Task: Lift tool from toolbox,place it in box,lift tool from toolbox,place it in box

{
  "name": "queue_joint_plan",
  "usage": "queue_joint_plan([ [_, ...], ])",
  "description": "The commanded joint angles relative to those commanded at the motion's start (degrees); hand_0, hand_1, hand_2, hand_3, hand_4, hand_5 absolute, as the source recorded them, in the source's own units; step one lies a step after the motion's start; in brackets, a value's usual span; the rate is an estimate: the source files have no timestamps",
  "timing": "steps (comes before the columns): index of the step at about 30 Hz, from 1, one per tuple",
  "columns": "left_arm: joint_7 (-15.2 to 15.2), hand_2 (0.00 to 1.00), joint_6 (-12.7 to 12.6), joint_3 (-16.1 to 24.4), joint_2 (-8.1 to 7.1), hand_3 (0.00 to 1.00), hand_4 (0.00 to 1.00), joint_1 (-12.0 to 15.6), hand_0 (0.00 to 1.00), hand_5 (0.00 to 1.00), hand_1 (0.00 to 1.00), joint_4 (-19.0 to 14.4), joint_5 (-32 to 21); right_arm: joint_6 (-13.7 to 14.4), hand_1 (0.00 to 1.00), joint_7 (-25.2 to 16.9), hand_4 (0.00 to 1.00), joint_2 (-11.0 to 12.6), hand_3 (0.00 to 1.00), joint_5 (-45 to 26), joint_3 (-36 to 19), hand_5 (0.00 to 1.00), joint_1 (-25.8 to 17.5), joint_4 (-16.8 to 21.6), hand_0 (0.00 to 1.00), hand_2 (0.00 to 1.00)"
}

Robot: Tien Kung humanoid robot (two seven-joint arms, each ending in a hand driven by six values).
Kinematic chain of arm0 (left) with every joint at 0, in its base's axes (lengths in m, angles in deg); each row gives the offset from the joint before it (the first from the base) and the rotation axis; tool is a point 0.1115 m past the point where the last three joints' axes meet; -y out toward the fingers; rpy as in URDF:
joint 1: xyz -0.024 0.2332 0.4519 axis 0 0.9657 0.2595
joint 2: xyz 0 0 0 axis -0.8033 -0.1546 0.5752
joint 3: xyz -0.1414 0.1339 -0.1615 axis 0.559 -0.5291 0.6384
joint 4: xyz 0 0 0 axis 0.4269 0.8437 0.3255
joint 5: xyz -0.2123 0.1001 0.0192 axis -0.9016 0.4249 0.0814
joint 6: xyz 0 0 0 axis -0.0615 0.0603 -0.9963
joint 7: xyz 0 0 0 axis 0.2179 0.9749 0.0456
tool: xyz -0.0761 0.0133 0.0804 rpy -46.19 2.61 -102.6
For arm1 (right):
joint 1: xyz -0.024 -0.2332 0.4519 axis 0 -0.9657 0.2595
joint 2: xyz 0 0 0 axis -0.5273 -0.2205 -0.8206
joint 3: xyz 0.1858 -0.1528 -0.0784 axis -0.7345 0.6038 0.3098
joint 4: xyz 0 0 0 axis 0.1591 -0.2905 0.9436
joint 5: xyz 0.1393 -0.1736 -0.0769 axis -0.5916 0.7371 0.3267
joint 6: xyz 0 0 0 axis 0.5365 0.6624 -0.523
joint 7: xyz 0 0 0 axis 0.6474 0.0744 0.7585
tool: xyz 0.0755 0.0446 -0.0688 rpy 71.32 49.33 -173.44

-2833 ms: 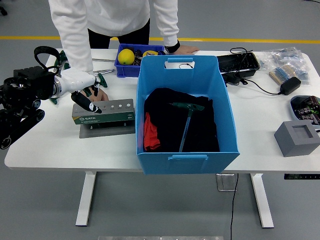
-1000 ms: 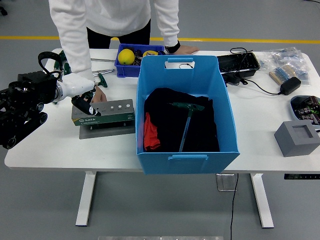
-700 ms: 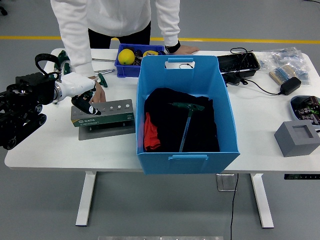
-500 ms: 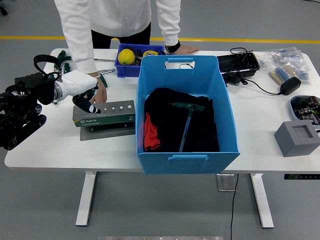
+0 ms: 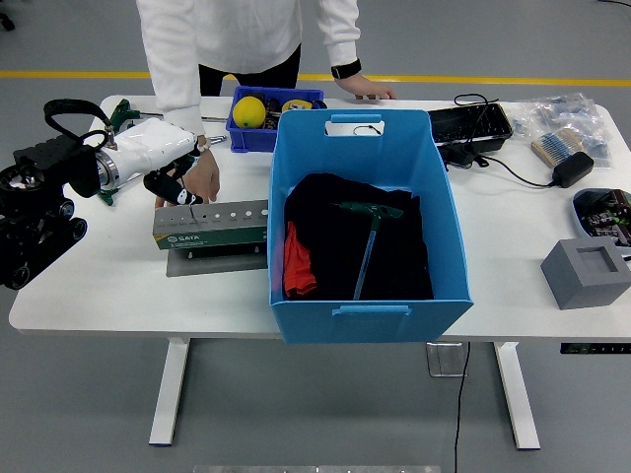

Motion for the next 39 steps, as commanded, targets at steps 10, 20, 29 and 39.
queue_joint_plan([
  [10,2.68,0.002,-3.31,7.73,-0.84,0.042,0.86,1.16,0.059,0.39,0.002,-3.9,-0.23,-0.03,0.603,-0.03,0.761,-0.01,0.548,0.02,-0.22,0.662,0.04,-0.06,0.629,0.671],
  [20,1.38,0.002,-2.39,11.98,-1.51,0.036,0.852,1.81,0.036,0.418,0.002,-9.42,0.98,-0.09,0.603,-0.12,0.761,0.05,0.547,-0.07,-0.26,0.663,0.05,-0.11,0.629,0.673],
  [29,-0.67,0.002,-2.12,14.46,0.12,0.034,0.849,2.07,0.036,0.423,0.002,-17.26,-0.36,0.03,0.603,-0.16,0.761,0.04,0.547,-0.05,-0.25,0.663,0.16,-0.03,0.629,0.673],
  [39,-2.34,0.002,-1.59,8.2,6.32,0.037,0.841,1.13,0.05,0.431,0.002,-21.3,-3.43,-0.07,0.603,0.39,0.761,0.33,0.548,1.63,-0.92,0.663,0.84,0.17,0.629,0.673],
])
